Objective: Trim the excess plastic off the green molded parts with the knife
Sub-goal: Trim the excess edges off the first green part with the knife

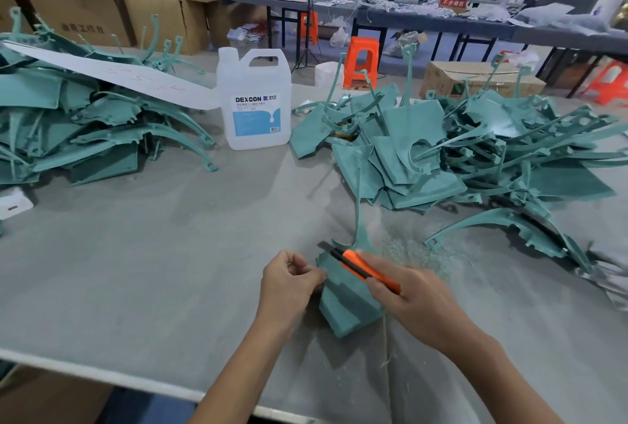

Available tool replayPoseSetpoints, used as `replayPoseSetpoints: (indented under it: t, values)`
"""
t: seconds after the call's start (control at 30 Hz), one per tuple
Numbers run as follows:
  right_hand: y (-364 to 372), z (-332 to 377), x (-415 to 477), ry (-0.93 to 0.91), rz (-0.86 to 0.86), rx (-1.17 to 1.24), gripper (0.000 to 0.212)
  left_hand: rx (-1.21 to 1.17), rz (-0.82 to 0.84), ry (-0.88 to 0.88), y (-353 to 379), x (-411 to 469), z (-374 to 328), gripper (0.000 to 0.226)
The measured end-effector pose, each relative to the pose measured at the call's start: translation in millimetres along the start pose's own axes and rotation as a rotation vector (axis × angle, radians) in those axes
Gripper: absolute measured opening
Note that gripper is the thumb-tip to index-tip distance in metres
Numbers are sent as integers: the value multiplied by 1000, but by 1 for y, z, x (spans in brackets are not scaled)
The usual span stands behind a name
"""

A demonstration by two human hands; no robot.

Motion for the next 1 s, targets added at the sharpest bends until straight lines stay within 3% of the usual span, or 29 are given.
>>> replayPoseSetpoints:
  t: [0.23, 0.37, 0.5, 0.57, 0.6, 0.67, 0.83, 0.93, 1.0]
  values:
    - [5, 3, -2, 17, -5, -35, 52, -32, 26, -19, 3, -1, 2, 33]
    - [-6, -3, 7, 153, -155, -52, 51, -61, 78, -87, 4, 3, 3, 30]
    - [-4, 8, 21, 233, -17, 69, 57, 3, 187, -82, 9, 9, -9, 30]
    - [-8, 20, 29, 213, 25, 3, 30, 22, 222, -43, 9, 7, -22, 33]
    - [-14, 24, 32, 216, 21, -13, 27, 30, 231, -20, 8, 5, -29, 35]
    - [-23, 25, 35, 243, -3, -13, 43, 17, 239, 23, 4, 0, -42, 37]
    - [-42, 28, 28, 238, -217, 120, 50, -12, 307, 109, -5, -14, -67, 29]
    - [-50, 19, 20, 307, -401, 255, 48, -94, 438, 83, -5, -29, -72, 55]
    - [-50, 12, 13, 348, -475, 353, 48, -132, 490, 87, 1, -39, -72, 51]
Point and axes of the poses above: each hand's wrist, its own x-axis towards the middle knuckle, its own y-axis out of the palm, z = x × y, the point moved 6 cm from there along x, towards the middle knuckle, and after that the axes turned 6 degrees about y, right-handed, at the moved point
